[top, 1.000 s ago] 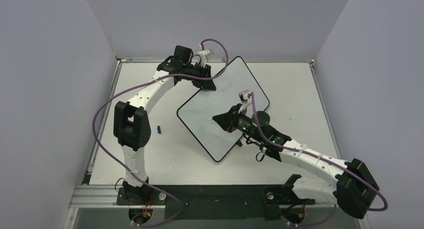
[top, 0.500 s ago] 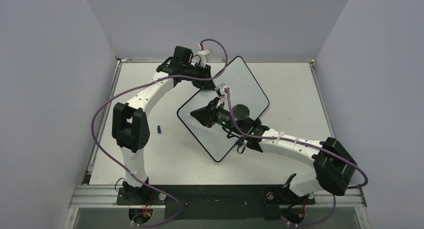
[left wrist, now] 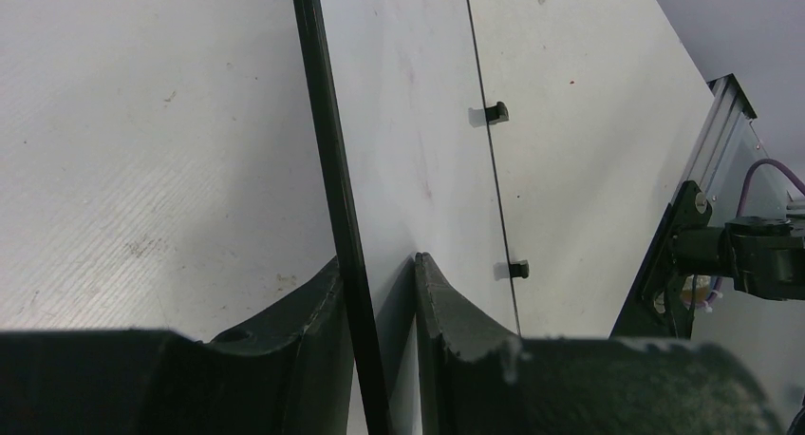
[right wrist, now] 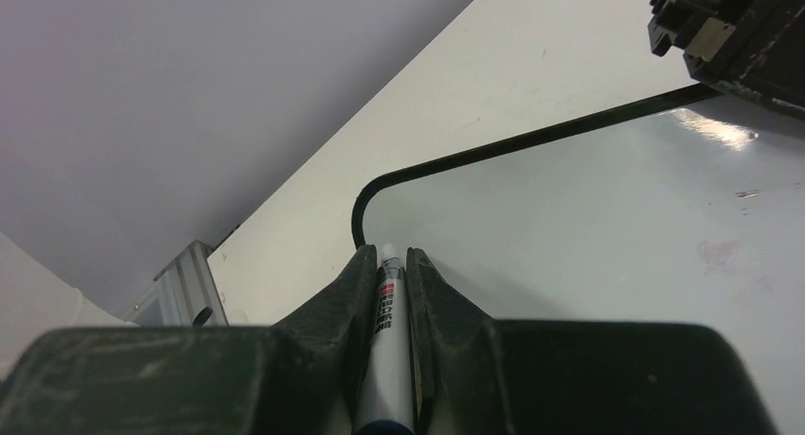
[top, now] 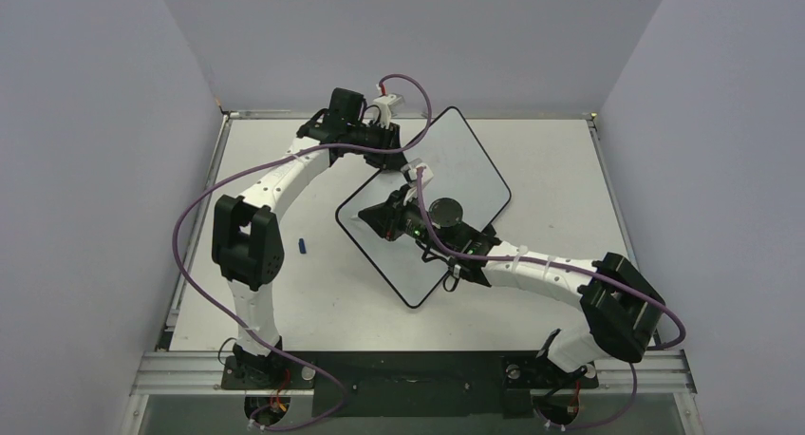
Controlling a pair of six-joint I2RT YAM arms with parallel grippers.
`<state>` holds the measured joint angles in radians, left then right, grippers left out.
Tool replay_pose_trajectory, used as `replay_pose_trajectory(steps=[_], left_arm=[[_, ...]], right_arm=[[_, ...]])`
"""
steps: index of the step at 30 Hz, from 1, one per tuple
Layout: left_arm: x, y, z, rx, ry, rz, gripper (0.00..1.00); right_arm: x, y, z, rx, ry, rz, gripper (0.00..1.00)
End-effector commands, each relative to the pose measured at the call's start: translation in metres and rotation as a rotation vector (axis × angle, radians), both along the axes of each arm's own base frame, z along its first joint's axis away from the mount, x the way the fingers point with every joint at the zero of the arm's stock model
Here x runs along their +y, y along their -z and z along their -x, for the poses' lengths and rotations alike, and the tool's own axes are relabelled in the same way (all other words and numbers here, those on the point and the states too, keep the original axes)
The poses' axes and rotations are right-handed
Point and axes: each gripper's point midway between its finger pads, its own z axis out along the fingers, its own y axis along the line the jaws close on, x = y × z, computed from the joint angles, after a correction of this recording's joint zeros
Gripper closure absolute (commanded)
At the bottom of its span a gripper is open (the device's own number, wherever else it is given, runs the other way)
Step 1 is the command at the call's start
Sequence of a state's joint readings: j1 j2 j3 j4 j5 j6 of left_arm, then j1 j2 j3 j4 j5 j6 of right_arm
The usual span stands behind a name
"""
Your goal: Write a sentence on the whiteboard
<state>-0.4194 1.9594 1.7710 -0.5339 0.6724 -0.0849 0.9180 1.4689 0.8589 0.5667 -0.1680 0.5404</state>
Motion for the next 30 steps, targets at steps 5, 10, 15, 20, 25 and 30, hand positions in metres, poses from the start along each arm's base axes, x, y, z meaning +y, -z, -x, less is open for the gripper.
replay_pose_trajectory(steps=[5,10,15,20,25,30], left_arm=[[-0.004,-0.036,0.001,-0.160,0.019,0.004,1.00],[-0.004,-0.036,0.003,-0.161,0.019,-0.002,1.00],[-0.004,-0.035,0.003,-0.164,0.019,-0.006,1.00],[-0.005,-0.035,0.004,-0.163,0.020,-0.008,1.00],[-0.005,-0.035,0.005,-0.165,0.021,-0.011,1.00],[-0.004,-0.034,0.005,-0.168,0.019,-0.016,1.00]], right_arm=[[0.002,-0.024,-0.015,-0.069,0.065,-0.027,1.00],[0.000,-0.019,-0.021,-0.063,0.097,0.001,1.00],[0.000,-0.012,-0.025,-0.056,0.112,0.023,1.00],[-0.002,-0.007,-0.030,-0.053,0.141,0.049,1.00],[-0.008,-0.004,-0.038,-0.051,0.192,0.078,1.00],[-0.012,-0.002,-0.047,-0.048,0.234,0.109,1.00]])
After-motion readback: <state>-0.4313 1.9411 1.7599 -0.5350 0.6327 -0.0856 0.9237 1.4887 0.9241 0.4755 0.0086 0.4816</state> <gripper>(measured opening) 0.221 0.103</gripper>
